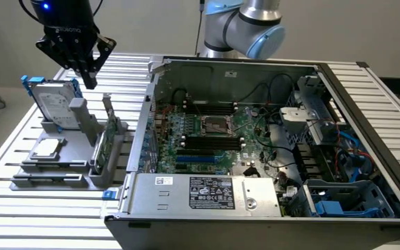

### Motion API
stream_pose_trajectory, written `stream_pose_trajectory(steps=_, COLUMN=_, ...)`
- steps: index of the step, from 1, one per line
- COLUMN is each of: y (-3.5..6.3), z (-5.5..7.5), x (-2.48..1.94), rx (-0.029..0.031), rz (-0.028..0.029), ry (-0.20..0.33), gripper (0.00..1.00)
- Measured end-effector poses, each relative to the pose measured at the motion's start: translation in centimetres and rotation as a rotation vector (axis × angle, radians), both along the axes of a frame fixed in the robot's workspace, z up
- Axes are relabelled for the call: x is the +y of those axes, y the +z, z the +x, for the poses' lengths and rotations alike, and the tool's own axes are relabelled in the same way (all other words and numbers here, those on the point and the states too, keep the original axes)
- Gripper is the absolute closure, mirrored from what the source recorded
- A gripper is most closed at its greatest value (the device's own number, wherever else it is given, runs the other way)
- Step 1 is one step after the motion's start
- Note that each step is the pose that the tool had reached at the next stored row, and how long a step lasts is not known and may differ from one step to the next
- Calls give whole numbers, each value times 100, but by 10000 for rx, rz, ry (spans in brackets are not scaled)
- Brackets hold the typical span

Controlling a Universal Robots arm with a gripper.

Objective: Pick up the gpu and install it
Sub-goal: 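Reach for the gpu, then pick up the gpu and move the gpu toward the slot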

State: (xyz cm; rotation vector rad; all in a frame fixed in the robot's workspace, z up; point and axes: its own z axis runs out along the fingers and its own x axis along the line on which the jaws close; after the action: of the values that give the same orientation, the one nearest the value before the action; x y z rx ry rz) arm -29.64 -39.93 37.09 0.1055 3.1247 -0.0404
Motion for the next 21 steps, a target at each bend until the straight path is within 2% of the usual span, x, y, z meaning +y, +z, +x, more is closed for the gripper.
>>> stream_pose_trajectory(steps=16, y=0, z=0, x=0, rx=1, rz=-1, ry=0, gripper=89)
stream_pose_trajectory(steps=17, y=0, z=0, x=0, rx=1, rz=-1, ry=0, gripper=88)
stream_pose_trajectory(steps=19, y=0, z=0, x=0, rx=1, rz=-1, ry=0, gripper=76)
stream_pose_trajectory(steps=20, y=0, z=0, x=0, rx=2, rz=-1, ry=1, gripper=76)
stream_pose_trajectory(steps=21, y=0, z=0, x=0, rx=1, rz=-1, ry=0, gripper=70)
